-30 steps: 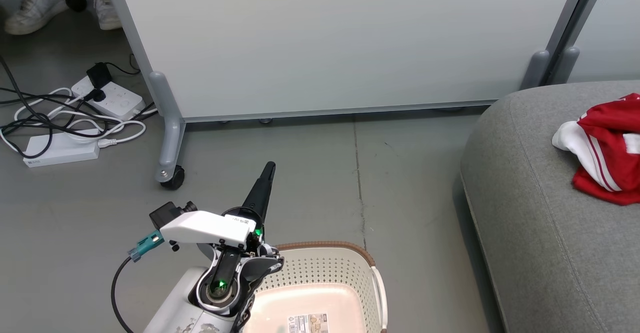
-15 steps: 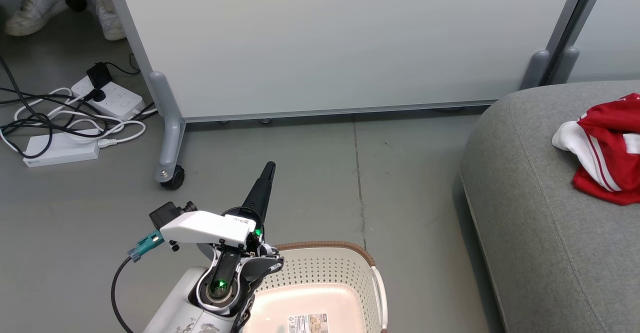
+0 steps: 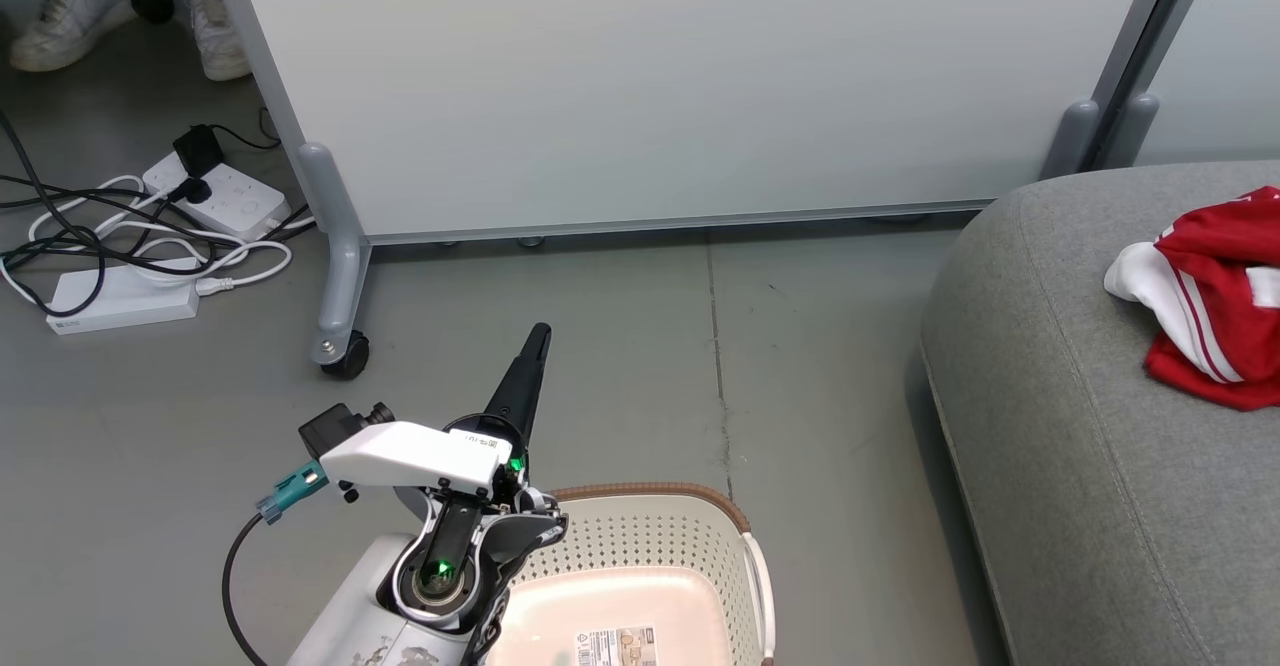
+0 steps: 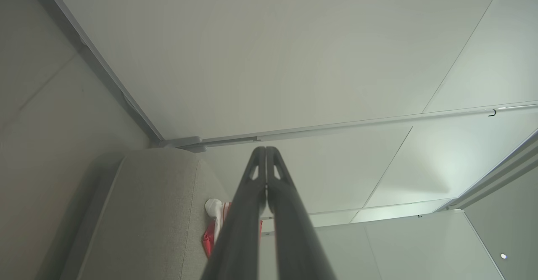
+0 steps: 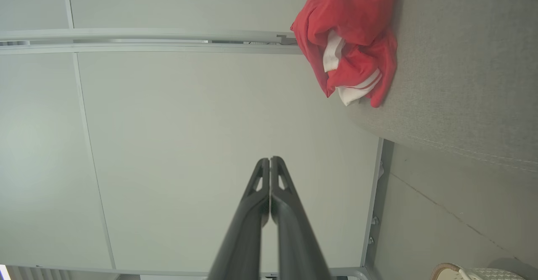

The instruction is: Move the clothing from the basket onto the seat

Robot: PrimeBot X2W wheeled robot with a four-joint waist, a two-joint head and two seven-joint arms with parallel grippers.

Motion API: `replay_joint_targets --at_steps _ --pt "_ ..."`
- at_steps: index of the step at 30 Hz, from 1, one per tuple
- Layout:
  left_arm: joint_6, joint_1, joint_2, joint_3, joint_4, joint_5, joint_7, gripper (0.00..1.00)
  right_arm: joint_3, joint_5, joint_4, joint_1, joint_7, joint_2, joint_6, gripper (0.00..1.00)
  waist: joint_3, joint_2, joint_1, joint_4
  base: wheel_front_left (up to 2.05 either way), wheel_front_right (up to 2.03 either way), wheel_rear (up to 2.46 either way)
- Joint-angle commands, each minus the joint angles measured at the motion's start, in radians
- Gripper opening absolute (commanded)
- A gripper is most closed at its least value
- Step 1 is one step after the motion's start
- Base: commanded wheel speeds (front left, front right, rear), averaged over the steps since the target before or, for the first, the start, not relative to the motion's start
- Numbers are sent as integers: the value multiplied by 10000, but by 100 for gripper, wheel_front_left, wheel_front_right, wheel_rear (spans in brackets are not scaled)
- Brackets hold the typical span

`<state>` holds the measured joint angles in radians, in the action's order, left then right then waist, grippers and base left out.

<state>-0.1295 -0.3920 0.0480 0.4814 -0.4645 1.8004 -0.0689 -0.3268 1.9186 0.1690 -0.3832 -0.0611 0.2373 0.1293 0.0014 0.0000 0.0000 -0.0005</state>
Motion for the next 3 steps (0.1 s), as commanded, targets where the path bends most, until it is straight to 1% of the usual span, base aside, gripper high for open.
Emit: replay_joint_targets --at_steps 1,3 --pt "-33 -65 40 -20 6 15 42 0 -17 44 19 -86 -15 80 25 0 0 0 0 0 0 0 0" --pt "-33 -65 40 -21 6 15 42 0 -15 45 20 -87 -16 82 25 0 0 0 0 0 0 0 0"
